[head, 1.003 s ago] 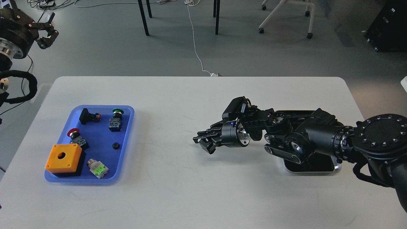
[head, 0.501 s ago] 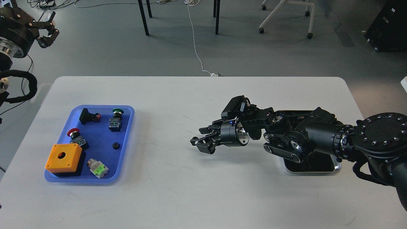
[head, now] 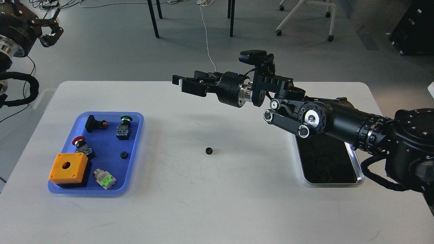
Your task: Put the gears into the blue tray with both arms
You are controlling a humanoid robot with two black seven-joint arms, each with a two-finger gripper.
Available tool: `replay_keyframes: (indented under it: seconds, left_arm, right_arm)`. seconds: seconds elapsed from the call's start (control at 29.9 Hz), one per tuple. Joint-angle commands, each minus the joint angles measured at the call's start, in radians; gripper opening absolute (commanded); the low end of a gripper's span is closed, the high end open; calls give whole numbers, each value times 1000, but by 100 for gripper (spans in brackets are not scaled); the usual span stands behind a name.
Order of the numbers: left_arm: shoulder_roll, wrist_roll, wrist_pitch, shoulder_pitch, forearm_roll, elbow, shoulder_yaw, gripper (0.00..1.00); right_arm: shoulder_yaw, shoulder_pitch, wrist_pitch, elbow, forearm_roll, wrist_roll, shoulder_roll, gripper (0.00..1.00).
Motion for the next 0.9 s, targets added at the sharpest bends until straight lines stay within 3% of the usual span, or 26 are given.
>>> replay_keyframes:
  seconds: [0.0,0.1,0.3,0.4,0.6,0.74,0.77,0.87]
  left_arm:
    - [-4,23,-14,-41,125,-4,1,98]
    - [-6,55,-59,-66,195,-60,-1,98]
    - [-8,60,-28,-66,335,-205,1,98]
    - [-18,60,-24,-69,614,-330,1,98]
    - [-170,61,12,-69,1075,-441,1,98]
    - [-219,60,15,-69,1188,-445,1,97]
    - [-306,60,37,-66,1388,-445,7,95]
    - [-363,47,50,-55,1542,-449,40,90]
  right_arm:
    - [45,-5,6,23,140,0,-122,97]
    - [60,-13,23,37,260,0,-224,97]
    - [99,-39,83,20,470,0,-361,98]
    - [137,-95,183,19,634,0,-487,98]
    - [223,-229,344,7,907,0,-600,98]
    - [248,-266,364,-3,995,0,-617,98]
    - [304,-342,370,-6,1162,0,-626,98]
    - [387,-427,384,-3,1271,0,-624,98]
